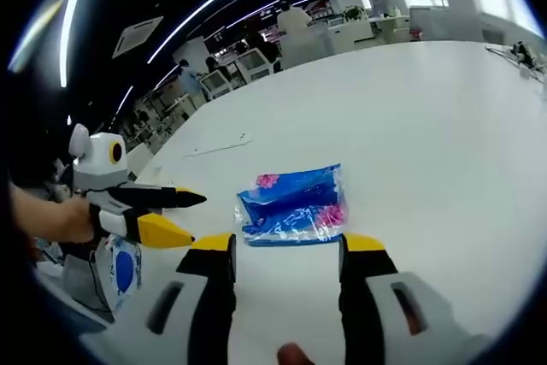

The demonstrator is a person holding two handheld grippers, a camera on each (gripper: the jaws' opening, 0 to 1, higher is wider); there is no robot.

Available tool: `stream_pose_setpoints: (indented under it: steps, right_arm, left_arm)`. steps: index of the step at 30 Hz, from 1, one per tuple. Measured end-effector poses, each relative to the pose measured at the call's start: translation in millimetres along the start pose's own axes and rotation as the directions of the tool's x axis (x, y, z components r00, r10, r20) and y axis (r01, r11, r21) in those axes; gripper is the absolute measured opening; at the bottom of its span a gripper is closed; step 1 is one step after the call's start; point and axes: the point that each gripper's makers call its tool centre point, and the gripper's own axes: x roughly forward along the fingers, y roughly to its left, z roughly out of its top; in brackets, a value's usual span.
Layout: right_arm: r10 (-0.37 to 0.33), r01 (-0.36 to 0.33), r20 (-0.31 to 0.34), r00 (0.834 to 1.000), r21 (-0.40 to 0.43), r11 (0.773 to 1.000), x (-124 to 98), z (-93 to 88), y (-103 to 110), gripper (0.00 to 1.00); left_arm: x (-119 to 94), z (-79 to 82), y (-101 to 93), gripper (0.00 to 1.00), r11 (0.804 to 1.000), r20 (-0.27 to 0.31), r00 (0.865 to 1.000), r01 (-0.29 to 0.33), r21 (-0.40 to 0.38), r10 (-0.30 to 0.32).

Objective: Arrange the tabletop items into an orderly group along one side of the table until the central work area is clear of visible clutter.

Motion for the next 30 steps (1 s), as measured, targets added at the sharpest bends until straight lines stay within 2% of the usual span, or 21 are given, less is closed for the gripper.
stream_pose_setpoints:
  steps: [3, 7, 11, 17, 20, 30]
  right_arm:
    - [0.010, -0.011, -0.013, 1.000, -0.015, 1.000, -7, -7.0, 8, 0.49]
    - [0.025, -0.025, -0.023, 0.999, -0.012, 1.000, -17, -14.3, 18, 0.53]
    - [0.032, -0.033, -0.046, 0.998, -0.032, 0.999, -26, -27.1, 31, 0.53]
    - [0.047, -0.049, -0.068, 0.997, -0.021, 0.999, -37, -47.1, 51, 0.59]
    - [0.051, -0.053, -0.079, 0.996, -0.021, 0.998, -42, -56.7, 59, 0.58]
    - [0.065, -0.064, -0.098, 0.993, 0.021, 0.998, -47, -77.8, 71, 0.60]
  left_arm:
    - [-11, -9.2, -0.6, 0.89, 1.000, -0.026, 1.000, 0.012, 0.022, -0.011]
    - [-27, -16.0, 2.2, 0.87, 0.998, -0.041, 0.999, 0.004, 0.068, -0.002]
    - [-42, -23.0, 8.4, 0.87, 0.998, -0.032, 0.999, -0.003, 0.067, 0.005]
    - [-60, -36.5, 18.5, 0.86, 0.997, -0.037, 0.999, -0.018, 0.073, 0.021]
    - [-70, -45.2, 22.6, 0.86, 0.997, -0.047, 0.998, -0.026, 0.069, 0.029]
    - [-92, -46.5, 35.6, 0.85, 0.996, -0.033, 0.998, -0.050, 0.071, 0.052]
